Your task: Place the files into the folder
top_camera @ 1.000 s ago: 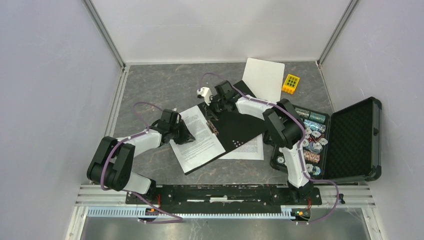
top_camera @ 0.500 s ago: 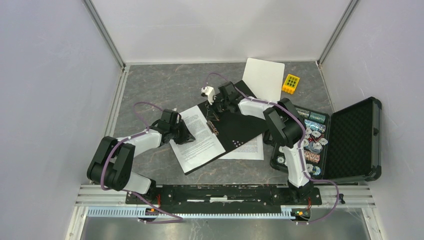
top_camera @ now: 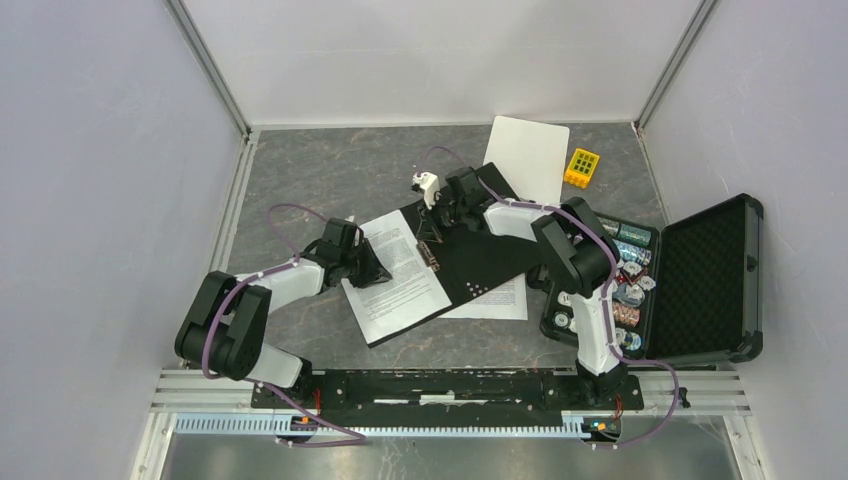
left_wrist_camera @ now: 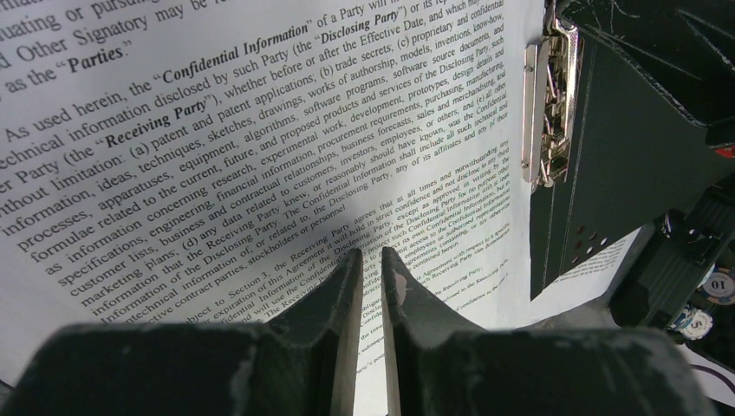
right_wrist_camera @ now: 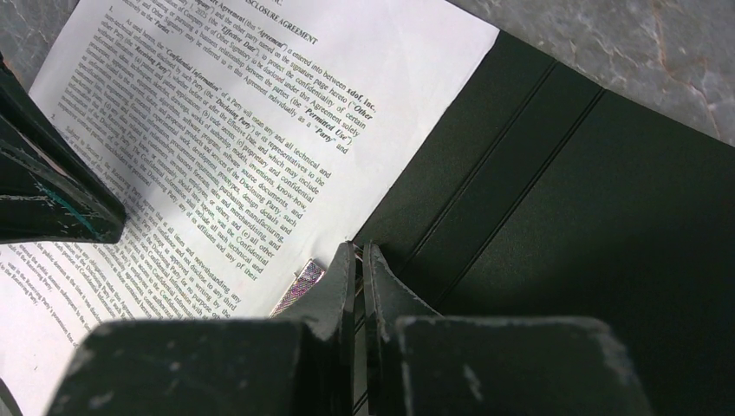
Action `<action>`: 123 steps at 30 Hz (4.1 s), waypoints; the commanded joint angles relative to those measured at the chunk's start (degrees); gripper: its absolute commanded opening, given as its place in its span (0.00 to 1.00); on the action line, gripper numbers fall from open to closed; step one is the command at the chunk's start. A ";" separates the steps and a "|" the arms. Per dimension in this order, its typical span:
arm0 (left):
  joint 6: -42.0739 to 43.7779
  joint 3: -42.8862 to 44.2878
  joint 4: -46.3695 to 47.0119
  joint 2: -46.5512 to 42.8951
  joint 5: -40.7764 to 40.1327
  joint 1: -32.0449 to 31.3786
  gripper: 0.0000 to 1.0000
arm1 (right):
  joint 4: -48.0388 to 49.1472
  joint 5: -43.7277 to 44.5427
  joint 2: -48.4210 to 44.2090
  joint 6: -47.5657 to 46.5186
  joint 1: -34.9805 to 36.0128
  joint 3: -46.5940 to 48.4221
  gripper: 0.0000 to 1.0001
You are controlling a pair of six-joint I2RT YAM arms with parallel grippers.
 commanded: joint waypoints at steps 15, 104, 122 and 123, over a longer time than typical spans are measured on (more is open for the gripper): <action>1.86 -2.65 -5.76 4.74 -6.94 -0.31 0.22 | 4.71 10.12 -1.33 8.85 -4.72 -16.28 0.02; 8.08 11.36 -21.17 -16.42 -7.01 -0.69 1.00 | -14.11 17.42 -24.38 1.30 -14.51 -10.08 0.95; 3.80 -0.98 -13.96 -13.10 -8.17 -0.40 0.88 | -29.40 2.22 -7.31 -6.81 -29.08 6.39 0.98; 3.73 -1.41 -13.47 -12.94 -8.83 -0.45 0.87 | -30.31 1.18 -6.84 -7.52 -29.09 6.67 0.97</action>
